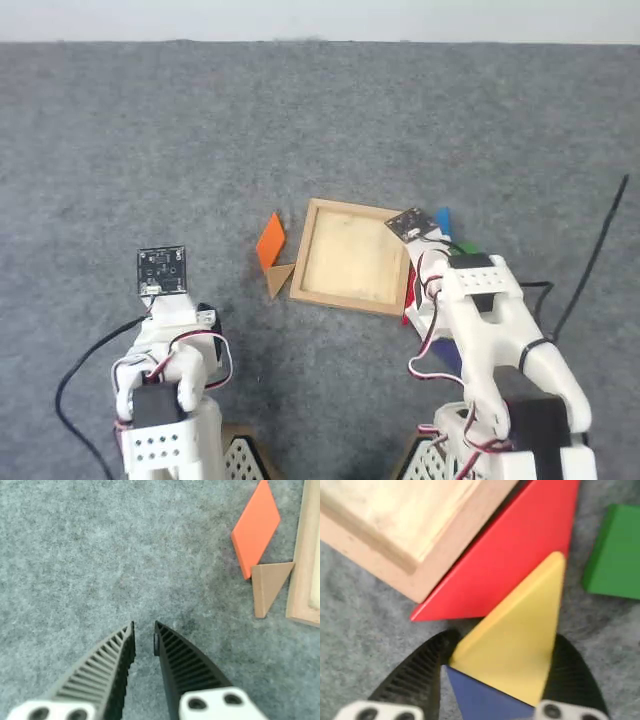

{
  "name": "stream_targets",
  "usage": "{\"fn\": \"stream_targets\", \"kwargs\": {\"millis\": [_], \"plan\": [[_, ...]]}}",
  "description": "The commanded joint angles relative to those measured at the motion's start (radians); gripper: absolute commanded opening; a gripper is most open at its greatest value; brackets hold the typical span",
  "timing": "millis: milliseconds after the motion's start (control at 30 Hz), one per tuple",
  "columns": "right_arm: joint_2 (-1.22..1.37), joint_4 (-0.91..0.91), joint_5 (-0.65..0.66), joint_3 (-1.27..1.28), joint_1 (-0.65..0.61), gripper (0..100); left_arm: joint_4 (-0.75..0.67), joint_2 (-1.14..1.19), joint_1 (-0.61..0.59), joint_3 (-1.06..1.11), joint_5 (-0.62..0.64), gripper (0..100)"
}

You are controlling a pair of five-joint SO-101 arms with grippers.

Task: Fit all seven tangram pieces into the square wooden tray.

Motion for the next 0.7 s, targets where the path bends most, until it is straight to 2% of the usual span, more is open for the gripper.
{"fn": "stream_targets", "kwargs": {"millis": [0,233,400,667], "plan": [[0.007,-0.019,-0.015,-0.040,0.002,8.3,0.005,-0.018,-0.003,-0.012,0.009,6],[0.004,-0.007,-0.017,-0.055,0.004,7.7,0.005,-0.018,-0.003,-0.012,0.009,6],[-0.073,0.102,-0.081,-0.143,-0.004,7.6,0.005,-0.018,-0.003,-0.012,0.009,6],[-0.147,0.228,-0.087,-0.324,-0.044,7.6,0.005,-0.018,-0.003,-0.012,0.009,6]]}}
